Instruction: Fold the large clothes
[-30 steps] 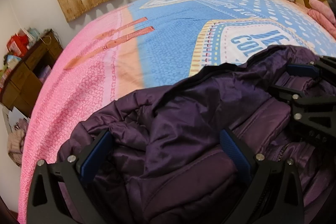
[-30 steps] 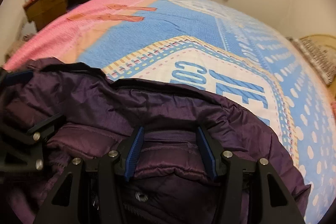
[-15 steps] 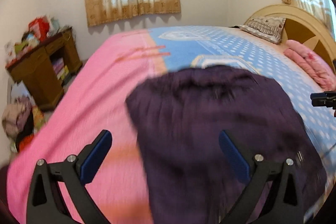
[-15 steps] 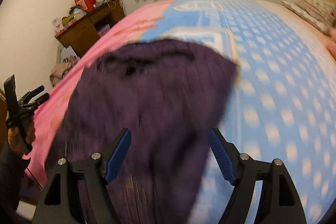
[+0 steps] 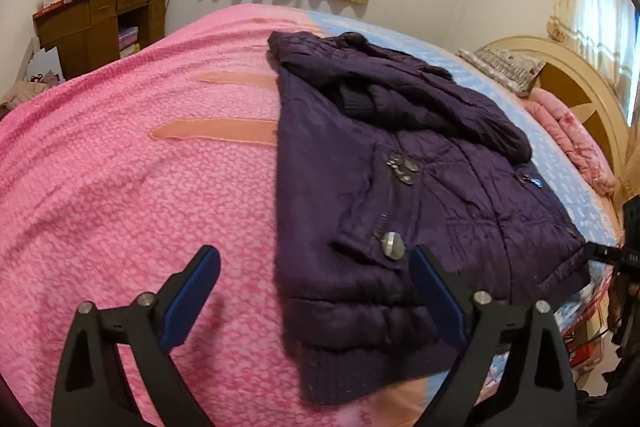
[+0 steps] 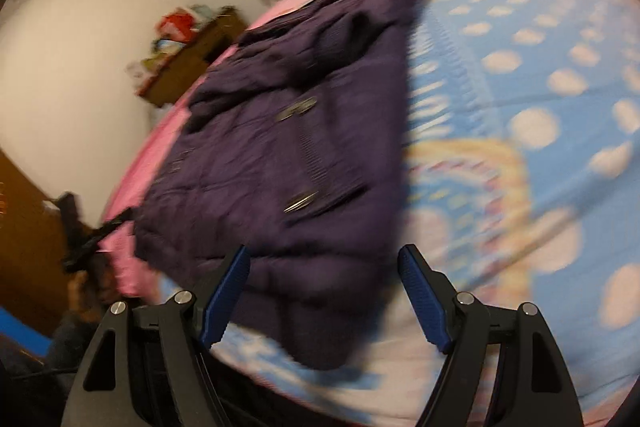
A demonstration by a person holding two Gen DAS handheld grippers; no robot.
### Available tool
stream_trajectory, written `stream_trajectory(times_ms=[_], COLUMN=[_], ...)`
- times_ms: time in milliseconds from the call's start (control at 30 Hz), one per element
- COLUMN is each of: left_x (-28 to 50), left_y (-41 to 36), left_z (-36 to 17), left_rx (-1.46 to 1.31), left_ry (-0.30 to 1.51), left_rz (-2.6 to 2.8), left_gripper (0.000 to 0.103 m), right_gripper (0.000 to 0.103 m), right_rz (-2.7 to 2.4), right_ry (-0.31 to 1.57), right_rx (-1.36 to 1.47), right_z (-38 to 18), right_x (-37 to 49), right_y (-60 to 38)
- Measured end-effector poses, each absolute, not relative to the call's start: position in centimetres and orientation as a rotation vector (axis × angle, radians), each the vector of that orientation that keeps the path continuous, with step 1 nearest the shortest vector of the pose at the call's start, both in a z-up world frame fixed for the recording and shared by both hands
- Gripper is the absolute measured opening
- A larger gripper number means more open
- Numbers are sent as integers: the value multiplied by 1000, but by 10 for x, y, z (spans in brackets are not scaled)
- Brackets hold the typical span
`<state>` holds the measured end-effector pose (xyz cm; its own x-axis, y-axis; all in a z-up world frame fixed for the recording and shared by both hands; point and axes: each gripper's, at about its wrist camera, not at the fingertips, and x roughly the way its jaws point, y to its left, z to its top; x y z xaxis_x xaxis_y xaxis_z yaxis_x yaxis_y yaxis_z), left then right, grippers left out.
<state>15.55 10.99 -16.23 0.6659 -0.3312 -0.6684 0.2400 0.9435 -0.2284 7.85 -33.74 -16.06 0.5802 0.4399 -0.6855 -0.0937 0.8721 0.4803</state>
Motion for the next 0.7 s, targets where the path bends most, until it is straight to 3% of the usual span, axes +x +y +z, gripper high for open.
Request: stream_trajectory(times_ms=[100,167,267,367,700], left_x=[156,156,152,140,47], left_y=[99,94,93,93,103], left_z=[-175,-181,-178,-162,-93], left_rx=[-119,-110,-76,-37,-108], left_ry=[801,803,783,762,740], left_rz=[-358,-354,-336,-345,-499], left_gripper=[78,71,45,31,27], right_gripper=[71,53,34,25,22], right_rz=[300,275,309,330,413], right_ry=[880,869,863,839,765], right_rx=[363,363,414,443,596], right_z=[-168,-168,-164,-153,-96], right_x=[80,81,81,71,-10], right_y=[-326,-328,-334,-338,-362])
